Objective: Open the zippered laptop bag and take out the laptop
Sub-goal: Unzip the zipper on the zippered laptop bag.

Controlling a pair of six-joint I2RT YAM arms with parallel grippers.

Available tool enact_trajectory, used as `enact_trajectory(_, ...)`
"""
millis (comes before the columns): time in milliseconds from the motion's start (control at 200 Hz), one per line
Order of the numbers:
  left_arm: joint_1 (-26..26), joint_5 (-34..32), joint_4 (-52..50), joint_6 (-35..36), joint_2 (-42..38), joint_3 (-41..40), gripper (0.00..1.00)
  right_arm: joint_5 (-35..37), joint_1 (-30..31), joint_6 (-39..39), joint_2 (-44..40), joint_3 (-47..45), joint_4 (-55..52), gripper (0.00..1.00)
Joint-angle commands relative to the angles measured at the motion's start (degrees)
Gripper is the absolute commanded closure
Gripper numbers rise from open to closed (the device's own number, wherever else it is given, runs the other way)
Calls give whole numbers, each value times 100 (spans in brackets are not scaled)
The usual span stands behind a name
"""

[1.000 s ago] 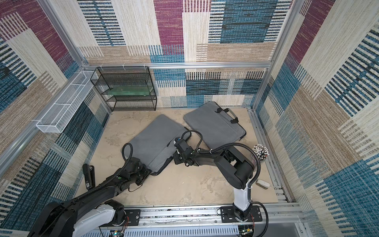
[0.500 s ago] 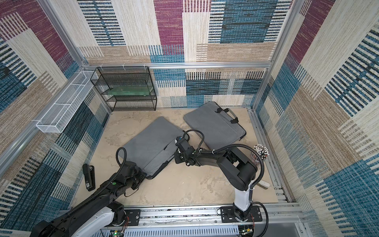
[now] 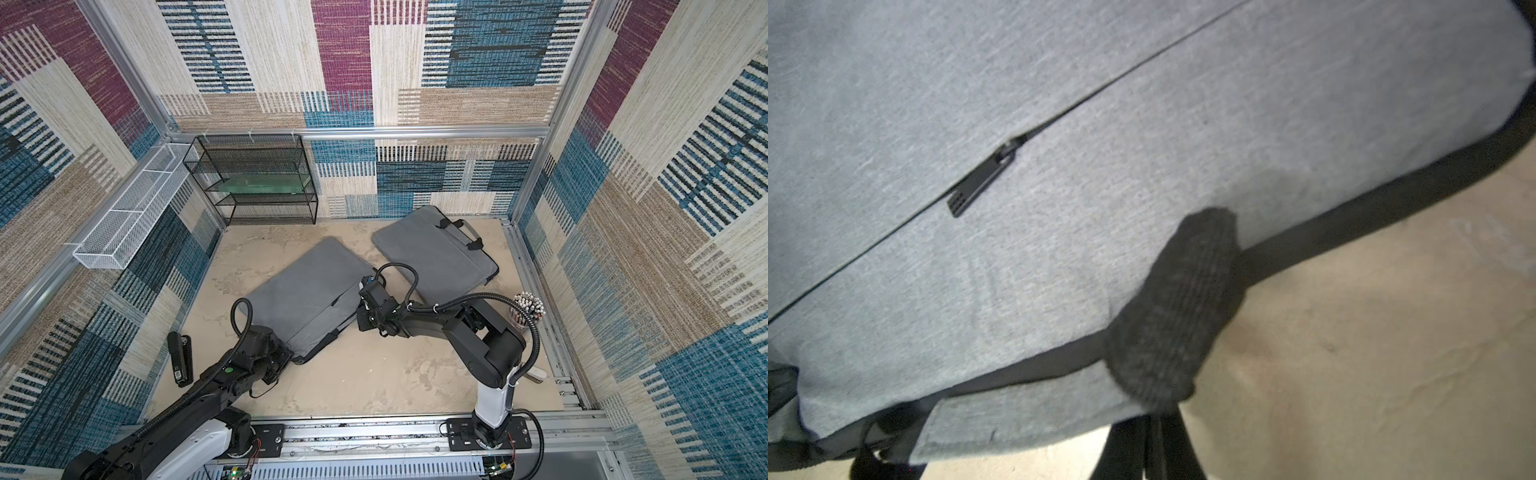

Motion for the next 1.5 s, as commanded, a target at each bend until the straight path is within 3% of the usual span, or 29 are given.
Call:
enact_trajectory(0, 135, -641, -700, 144, -13, 38, 100, 375, -64, 76, -72, -44, -147, 100)
enact_trajectory(907, 1147, -453, -964, 993, -80, 373, 100, 351, -342, 54, -338, -327, -86, 100)
enact_trajectory(1493, 1887, -270, -946, 1634, 9, 699, 100, 147, -201, -48, -1032, -936, -299, 100)
